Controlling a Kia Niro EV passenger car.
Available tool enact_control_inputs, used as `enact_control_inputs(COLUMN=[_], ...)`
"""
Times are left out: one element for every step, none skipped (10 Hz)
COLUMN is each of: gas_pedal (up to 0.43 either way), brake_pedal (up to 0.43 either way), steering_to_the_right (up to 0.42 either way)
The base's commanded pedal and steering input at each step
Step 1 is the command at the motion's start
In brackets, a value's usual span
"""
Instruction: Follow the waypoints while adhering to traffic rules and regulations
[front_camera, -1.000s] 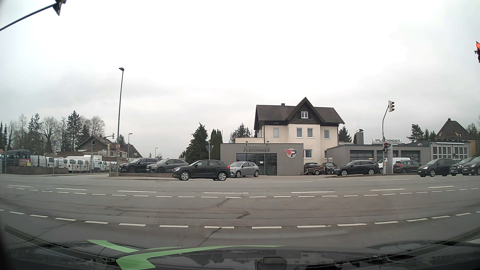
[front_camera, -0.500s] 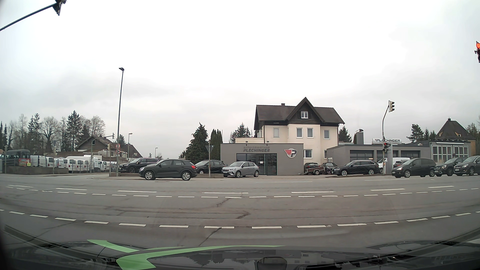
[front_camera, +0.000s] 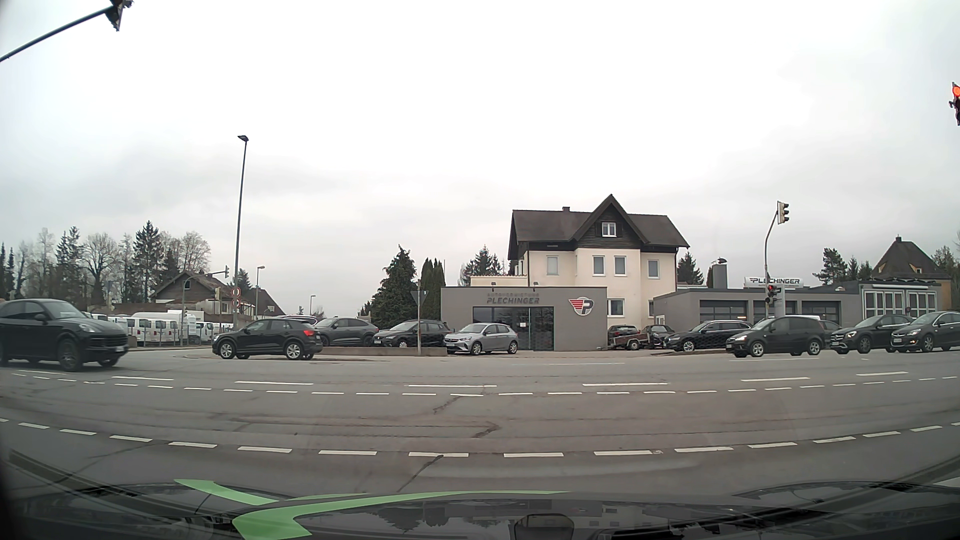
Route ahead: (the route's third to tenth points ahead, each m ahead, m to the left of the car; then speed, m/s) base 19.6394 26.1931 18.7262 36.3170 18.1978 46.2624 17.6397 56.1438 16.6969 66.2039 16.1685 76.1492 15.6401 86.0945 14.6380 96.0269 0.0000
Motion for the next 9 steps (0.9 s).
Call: enact_control_inputs(gas_pedal=[0.0,0.0,0.0,0.0,0.0,0.0,0.0,0.0,0.0], brake_pedal=[0.341,0.341,0.341,0.341,0.348,0.341,0.341,0.341,0.341], steering_to_the_right=[-0.003,-0.003,-0.003,-0.003,-0.003,-0.003,-0.003,-0.003,-0.003])
